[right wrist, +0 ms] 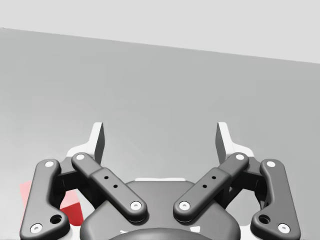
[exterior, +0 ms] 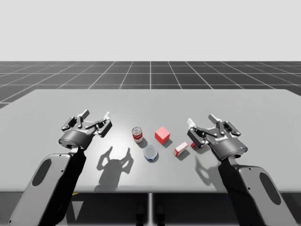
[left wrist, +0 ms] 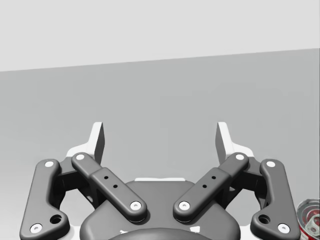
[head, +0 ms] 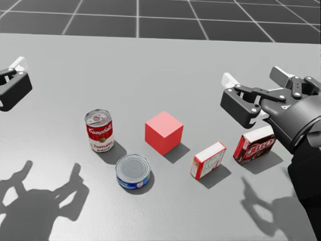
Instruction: Find the red cube and pick it up.
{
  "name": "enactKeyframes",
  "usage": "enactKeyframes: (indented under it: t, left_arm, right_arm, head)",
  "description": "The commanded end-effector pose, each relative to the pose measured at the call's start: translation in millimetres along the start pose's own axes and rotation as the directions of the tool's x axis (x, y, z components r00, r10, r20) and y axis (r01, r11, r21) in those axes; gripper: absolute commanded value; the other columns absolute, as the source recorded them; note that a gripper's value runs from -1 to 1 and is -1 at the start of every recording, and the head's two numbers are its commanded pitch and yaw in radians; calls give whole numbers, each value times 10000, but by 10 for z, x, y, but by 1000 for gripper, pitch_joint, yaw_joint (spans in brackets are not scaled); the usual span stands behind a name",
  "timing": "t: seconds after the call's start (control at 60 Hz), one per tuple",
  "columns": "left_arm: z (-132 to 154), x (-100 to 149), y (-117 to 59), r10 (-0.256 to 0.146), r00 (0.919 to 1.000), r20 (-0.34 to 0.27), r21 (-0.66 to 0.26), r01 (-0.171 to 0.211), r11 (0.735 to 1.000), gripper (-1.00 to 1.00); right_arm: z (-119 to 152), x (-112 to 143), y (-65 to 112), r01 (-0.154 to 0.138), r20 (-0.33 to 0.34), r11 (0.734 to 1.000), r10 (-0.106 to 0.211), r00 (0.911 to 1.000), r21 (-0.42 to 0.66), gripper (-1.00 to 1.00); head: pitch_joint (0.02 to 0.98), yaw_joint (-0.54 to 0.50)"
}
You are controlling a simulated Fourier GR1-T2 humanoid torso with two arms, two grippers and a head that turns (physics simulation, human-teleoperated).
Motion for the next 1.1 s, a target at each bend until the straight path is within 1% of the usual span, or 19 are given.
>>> enactKeyframes:
  t: [0.017,0.1,0.117,0.183,0.217,0.283,0.3,0.35,0.367,0.45,0.533,0.617,0.7,0.733,0.783,0.833,0.883,0.95,1.1]
  left_arm:
    - [0,-6,-15,-14,10000,-29,-32,14,10000,-1000]
    - [1,-10,-24,-36,10000,-39,-45,36,10000,-1000]
    - [0,-12,-27,-47,10000,-45,-56,46,10000,-1000]
    - [-1,-14,-32,-66,10000,-50,-59,66,10000,-1000]
    - [-2,-17,-36,-76,10000,-59,-70,76,9999,-1000]
    - [-2,-20,-42,-116,9999,-66,-93,115,9999,-1000]
    - [0,-21,-47,-127,9999,-69,-103,126,9999,-1000]
    - [-3,-22,-46,-137,9999,-76,-116,136,9998,-1000]
    - [-2,-23,-48,-150,9999,-81,-121,149,9998,-1000]
    - [-1,-25,-48,-168,9998,-90,-133,167,9998,-1000]
    - [-1,-25,-49,-185,9998,-100,-142,184,9997,-1000]
    - [1,-24,-52,-197,9998,-98,-151,195,9997,-1000]
    - [3,-25,-55,-213,9997,-101,-168,211,9996,-1000]
    - [3,-25,-56,-232,9997,-104,-184,230,9996,-1000]
    - [4,-25,-58,-238,9997,-104,-196,236,9995,-1000]
    - [5,-24,-57,-241,9997,-105,-215,239,9995,-1000]
    - [8,-21,-57,-198,9997,-144,-242,195,9995,-1000]
    - [10,-18,-53,-201,9997,-144,-238,197,9995,-1000]
    - [17,-12,-42,-194,9997,-132,-238,191,9995,-1000]
  right_arm:
    - [-9,-125,180,44,-815,9874,87,9966,1584,-1000]
    - [-29,-169,222,158,-1523,9690,226,9881,2466,-1000]
    - [-40,-187,235,247,-1858,9598,289,9822,2796,-1000]
    - [-59,-198,242,141,-2194,9511,568,9740,3087,-1000]
    - [-88,-205,248,333,-2581,9422,572,9644,3334,-1000]
    - [-129,-216,259,175,-2837,9377,871,9549,3470,-1000]
    - [-157,-225,268,144,-2988,9345,991,9491,3558,-1000]
    - [-187,-236,279,59,-3076,9323,1133,9447,3616,-1000]
    - [-212,-246,294,-53,-3124,9291,1297,9411,3698,-1000]
    - [-262,-271,331,29,-3411,9205,1419,9293,3908,-1000]
    - [-300,-310,377,-9,-3633,9125,1639,9172,4092,-1000]
    - [-338,-348,443,70,-3805,9027,1742,9082,4302,-1000]
    - [-368,-378,489,-81,-3824,9012,1920,9038,4334,-1000]
    - [-405,-413,532,-150,-3891,8992,2041,8983,4372,-1000]
    - [-429,-435,554,-243,-3919,8994,2143,8947,4365,-1000]
    - [-475,-470,588,-238,-4014,8972,2208,8889,4409,-1000]
    - [-524,-507,616,-464,-4049,8974,2436,8813,4388,-1000]
    - [-586,-534,641,-578,-4131,9007,2536,8746,4307,-1000]
    - [-691,-575,710,-575,-4368,9008,2636,8601,4304,-1000]
  head:
    - [763,-101]
    - [765,-105]
    - [766,-106]
    - [767,-108]
    - [768,-111]
    - [768,-116]
    - [769,-118]
    - [771,-120]
    - [771,-120]
    - [773,-121]
    - [774,-121]
    - [773,-120]
    - [774,-119]
    - [774,-119]
    - [774,-120]
    - [775,-120]
    - [777,-117]
    - [779,-114]
    - [782,-106]
